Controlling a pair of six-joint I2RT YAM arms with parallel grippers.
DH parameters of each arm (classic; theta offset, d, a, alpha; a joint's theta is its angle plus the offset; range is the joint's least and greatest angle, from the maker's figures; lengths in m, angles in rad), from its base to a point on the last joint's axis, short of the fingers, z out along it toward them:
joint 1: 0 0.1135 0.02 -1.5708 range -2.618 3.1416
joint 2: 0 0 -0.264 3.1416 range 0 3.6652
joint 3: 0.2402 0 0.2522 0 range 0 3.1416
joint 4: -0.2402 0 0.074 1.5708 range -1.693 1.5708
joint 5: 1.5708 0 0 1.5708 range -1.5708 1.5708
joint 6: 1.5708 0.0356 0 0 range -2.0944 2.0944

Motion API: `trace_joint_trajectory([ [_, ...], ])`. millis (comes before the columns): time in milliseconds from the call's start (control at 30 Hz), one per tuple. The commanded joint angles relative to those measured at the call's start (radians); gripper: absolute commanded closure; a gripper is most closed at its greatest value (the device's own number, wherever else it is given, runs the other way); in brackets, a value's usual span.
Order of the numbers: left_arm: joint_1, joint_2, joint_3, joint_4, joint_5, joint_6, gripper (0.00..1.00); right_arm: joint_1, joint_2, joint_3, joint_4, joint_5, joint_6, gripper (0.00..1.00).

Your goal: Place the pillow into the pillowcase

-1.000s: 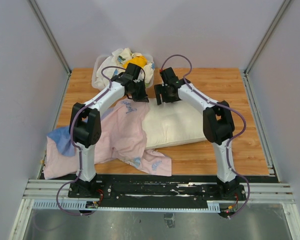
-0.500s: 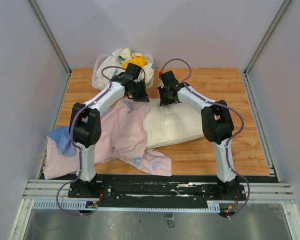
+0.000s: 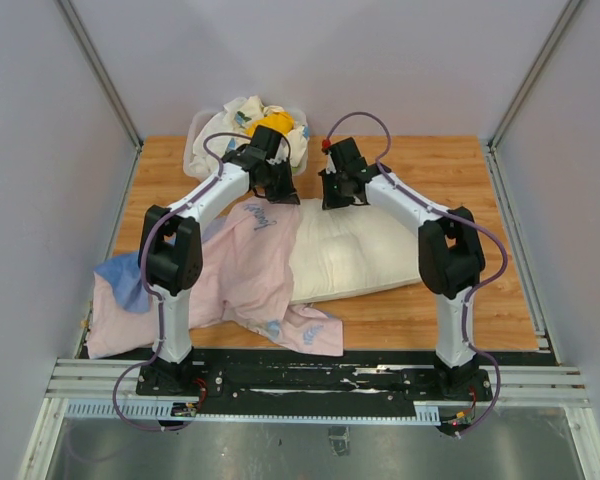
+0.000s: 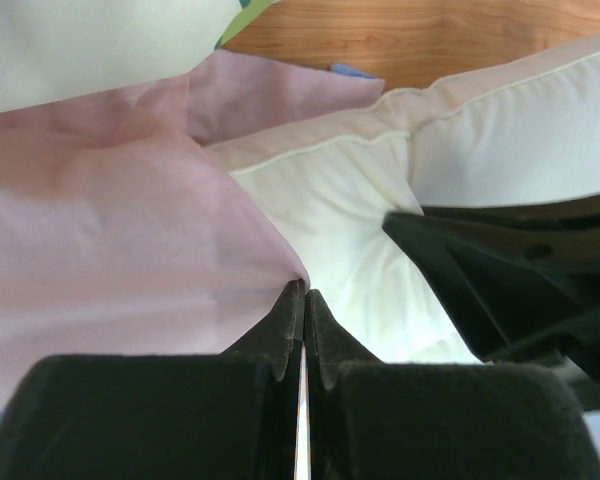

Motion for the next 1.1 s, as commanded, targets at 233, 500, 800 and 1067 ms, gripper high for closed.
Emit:
trace_joint_trajectory([
  [233,-0.009,0.010,0.160,0.002,0.168,-0.035,1.00,0.047,-0.117,0.071,-0.085,-0.225,0.023,0.99],
  [500,-0.011,0.036,0.224,-0.007,0.235,-0.041,1.00,0.063,-0.101,0.112,-0.081,-0.256,0.030,0.99],
  [800,-0.011,0.014,0.092,0.024,0.332,-0.014,0.97,0.042,-0.081,0.080,-0.057,-0.265,-0.004,0.99],
  [1067,-0.011,-0.019,0.032,-0.058,0.159,0.046,0.76,0.026,-0.045,0.031,-0.059,-0.206,-0.001,0.65],
])
